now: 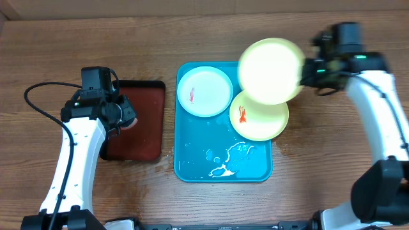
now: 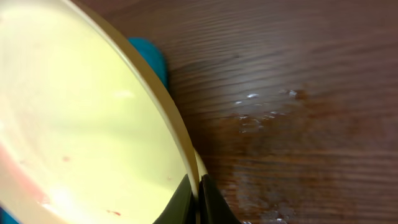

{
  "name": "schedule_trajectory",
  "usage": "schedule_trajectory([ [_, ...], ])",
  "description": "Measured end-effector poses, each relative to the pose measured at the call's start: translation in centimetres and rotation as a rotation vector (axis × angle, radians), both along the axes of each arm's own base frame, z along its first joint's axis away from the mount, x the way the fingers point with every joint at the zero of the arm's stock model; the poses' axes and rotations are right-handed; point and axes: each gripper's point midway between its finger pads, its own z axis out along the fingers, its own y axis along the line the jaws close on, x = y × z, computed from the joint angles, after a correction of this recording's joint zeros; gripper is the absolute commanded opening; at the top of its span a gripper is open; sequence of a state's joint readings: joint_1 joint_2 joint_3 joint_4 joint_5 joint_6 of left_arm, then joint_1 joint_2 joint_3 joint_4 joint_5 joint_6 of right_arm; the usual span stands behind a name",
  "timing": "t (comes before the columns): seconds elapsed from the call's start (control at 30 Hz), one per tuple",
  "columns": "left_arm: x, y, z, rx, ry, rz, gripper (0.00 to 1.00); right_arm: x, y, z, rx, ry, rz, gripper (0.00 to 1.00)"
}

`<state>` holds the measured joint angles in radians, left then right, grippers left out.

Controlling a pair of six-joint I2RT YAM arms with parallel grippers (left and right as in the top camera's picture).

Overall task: Clean dirty plates on tray and stack at the side
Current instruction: 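Lift the yellow plate with the right gripper and place it right of the tray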

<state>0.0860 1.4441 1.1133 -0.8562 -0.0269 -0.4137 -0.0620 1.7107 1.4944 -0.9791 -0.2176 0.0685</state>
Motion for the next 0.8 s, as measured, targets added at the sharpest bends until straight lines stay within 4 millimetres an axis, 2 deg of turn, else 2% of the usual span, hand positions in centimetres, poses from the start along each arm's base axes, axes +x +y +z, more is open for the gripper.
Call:
schedule_trajectory([
  [0.17, 0.0, 0.0, 0.0, 0.0, 0.001, 0.0, 0.04, -0.6, -9.4, -1.0, 0.153, 0.019, -0.238, 0.03],
  [0.27, 0.0, 0.0, 0.0, 0.0, 0.001, 0.0, 0.04, -1.0, -13.2, -2.4, 0.194, 0.032, -0.33, 0.04],
  [0.33, 0.0, 0.0, 0.0, 0.0, 0.0, 0.0, 0.04, -1.1, -14.9, -3.4, 0.209, 0.037, -0.37, 0.04],
  [0.43, 0.1, 0.0, 0.0, 0.0, -0.003, 0.0, 0.04, -1.2, -16.4, -4.4, 0.22, 0.043, -0.404, 0.04],
  [0.6, 0.1, 0.0, 0.0, 0.0, -0.003, 0.0, 0.04, -1.6, -17.7, -6.1, 0.177, 0.088, -0.452, 0.04],
  [0.8, 0.1, 0.0, 0.0, 0.0, -0.003, 0.0, 0.04, -2.6, -18.0, -9.7, 0.166, 0.21, -0.508, 0.04],
])
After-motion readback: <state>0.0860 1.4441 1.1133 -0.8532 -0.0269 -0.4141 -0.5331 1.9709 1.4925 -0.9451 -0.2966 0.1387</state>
